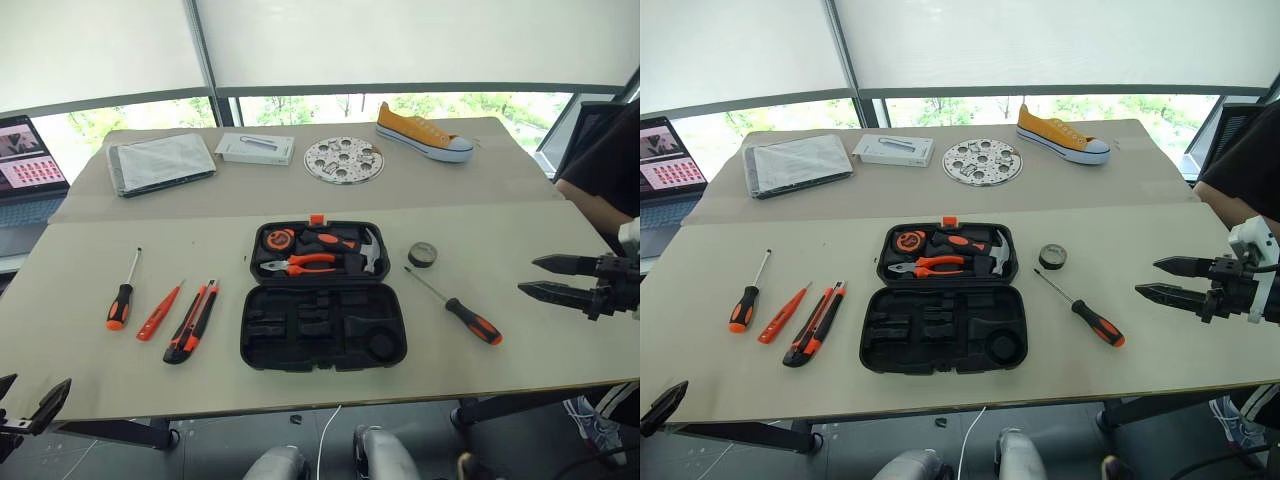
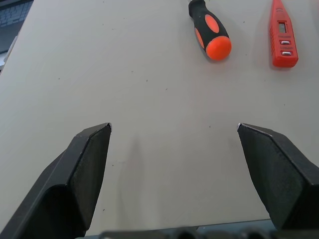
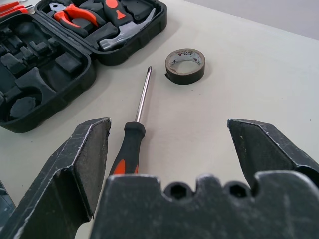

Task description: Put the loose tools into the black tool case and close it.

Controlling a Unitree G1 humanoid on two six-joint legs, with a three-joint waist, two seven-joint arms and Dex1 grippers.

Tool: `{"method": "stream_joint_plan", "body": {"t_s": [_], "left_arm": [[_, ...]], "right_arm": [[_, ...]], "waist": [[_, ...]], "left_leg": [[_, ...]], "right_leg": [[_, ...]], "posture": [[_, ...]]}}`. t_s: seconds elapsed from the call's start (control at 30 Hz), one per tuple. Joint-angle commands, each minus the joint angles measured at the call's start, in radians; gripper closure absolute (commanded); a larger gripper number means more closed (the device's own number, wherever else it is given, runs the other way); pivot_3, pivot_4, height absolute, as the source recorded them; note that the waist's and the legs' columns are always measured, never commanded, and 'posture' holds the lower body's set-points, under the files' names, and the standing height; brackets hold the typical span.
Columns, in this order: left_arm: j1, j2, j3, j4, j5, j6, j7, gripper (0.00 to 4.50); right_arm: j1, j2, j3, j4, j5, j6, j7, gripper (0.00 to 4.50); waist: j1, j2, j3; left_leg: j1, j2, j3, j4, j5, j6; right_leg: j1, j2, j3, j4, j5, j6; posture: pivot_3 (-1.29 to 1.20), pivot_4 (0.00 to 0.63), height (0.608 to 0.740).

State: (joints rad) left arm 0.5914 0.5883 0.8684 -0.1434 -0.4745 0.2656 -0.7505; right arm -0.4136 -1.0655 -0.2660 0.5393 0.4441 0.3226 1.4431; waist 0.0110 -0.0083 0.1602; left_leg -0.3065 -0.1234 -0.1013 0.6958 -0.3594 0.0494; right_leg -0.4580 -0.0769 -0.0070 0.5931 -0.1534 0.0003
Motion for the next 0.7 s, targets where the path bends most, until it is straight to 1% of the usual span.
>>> {"method": "stream_joint_plan", "body": {"t_s": [0.03,0.07,0.13,0.23,0.3,0.43,0.53,0.6,0.7], "left_arm": [[-0.001,0.023,0.021,-0.03,-0.019,0.029,0.015,0.18],[-0.014,0.029,0.016,-0.048,-0.04,0.074,0.03,0.18],[-0.085,0.077,0.016,-0.095,-0.114,0.231,0.096,0.18],[-0.186,0.142,0.003,-0.131,-0.166,0.411,0.18,0.18],[-0.232,0.178,-0.016,-0.15,-0.185,0.498,0.209,0.18],[-0.383,0.261,-0.117,-0.118,-0.191,0.678,0.283,0.18],[-0.514,0.296,-0.189,-0.032,-0.181,0.77,0.32,0.18],[-0.595,0.316,-0.255,0.037,-0.162,0.792,0.314,0.18],[-0.686,0.337,-0.351,0.129,-0.119,0.779,0.295,0.18]], "right_arm": [[-0.004,-0.016,-0.032,-0.005,-0.003,-0.04,0.004,0.16],[-0.007,-0.015,-0.034,-0.008,-0.005,-0.048,-0.004,0.16],[-0.008,-0.012,-0.041,-0.08,0.015,-0.039,-0.011,0.16],[-0.008,-0.006,-0.042,-0.201,0.055,0.014,-0.017,0.16],[-0.006,-0.003,-0.041,-0.275,0.078,0.059,-0.029,0.16],[0.032,0.018,-0.039,-0.528,0.16,0.13,-0.054,0.16],[0.033,0.05,-0.025,-0.674,0.203,0.165,-0.096,0.16],[0.02,0.07,-0.007,-0.762,0.238,0.2,-0.128,0.16],[-0.005,0.094,0.02,-0.845,0.278,0.239,-0.165,0.16]], "waist": [[0.0,0.0,0.0],[0.0,0.0,0.0],[0.002,0.0,0.0],[0.005,0.0,0.0],[0.001,0.0,0.0],[-0.008,0.001,0.0],[-0.007,0.001,0.0],[-0.007,0.001,0.0],[-0.006,0.0,0.0]], "left_leg": [[0.0,0.0,0.0,0.0,0.0,0.0],[0.0,0.0,0.0,0.0,0.0,0.0],[0.0,0.0,0.0,0.0,0.0,0.0],[-0.001,0.0,-0.001,0.002,0.001,-0.002],[0.0,0.0,-0.002,0.002,0.002,-0.003],[0.001,0.0,-0.001,0.001,0.002,-0.003],[0.001,0.0,-0.001,0.001,0.001,-0.004],[0.0,0.0,-0.002,0.001,0.001,-0.004],[0.0,-0.001,-0.001,0.001,0.001,-0.004]], "right_leg": [[0.0,0.0,0.0,0.0,0.0,0.0],[0.0,0.0,0.0,0.0,0.0,0.0],[0.0,0.0,0.0,0.0,0.0,0.0],[0.0,0.0,-0.001,0.001,0.0,0.0],[0.0,0.001,-0.001,0.002,0.0,0.0],[-0.001,0.001,0.0,0.002,0.001,-0.001],[-0.002,0.002,-0.002,0.002,0.001,-0.001],[-0.002,0.002,-0.002,0.002,0.001,-0.002],[-0.002,0.001,-0.003,0.001,0.002,-0.003]], "posture": [[0.0,0.15,0.737],[0.0,0.15,0.737],[0.0,0.15,0.737],[0.0,0.15,0.737],[0.0,0.15,0.737],[0.0,0.15,0.737],[0.0,0.15,0.737],[0.0,0.15,0.737],[0.0,0.15,0.737]]}}
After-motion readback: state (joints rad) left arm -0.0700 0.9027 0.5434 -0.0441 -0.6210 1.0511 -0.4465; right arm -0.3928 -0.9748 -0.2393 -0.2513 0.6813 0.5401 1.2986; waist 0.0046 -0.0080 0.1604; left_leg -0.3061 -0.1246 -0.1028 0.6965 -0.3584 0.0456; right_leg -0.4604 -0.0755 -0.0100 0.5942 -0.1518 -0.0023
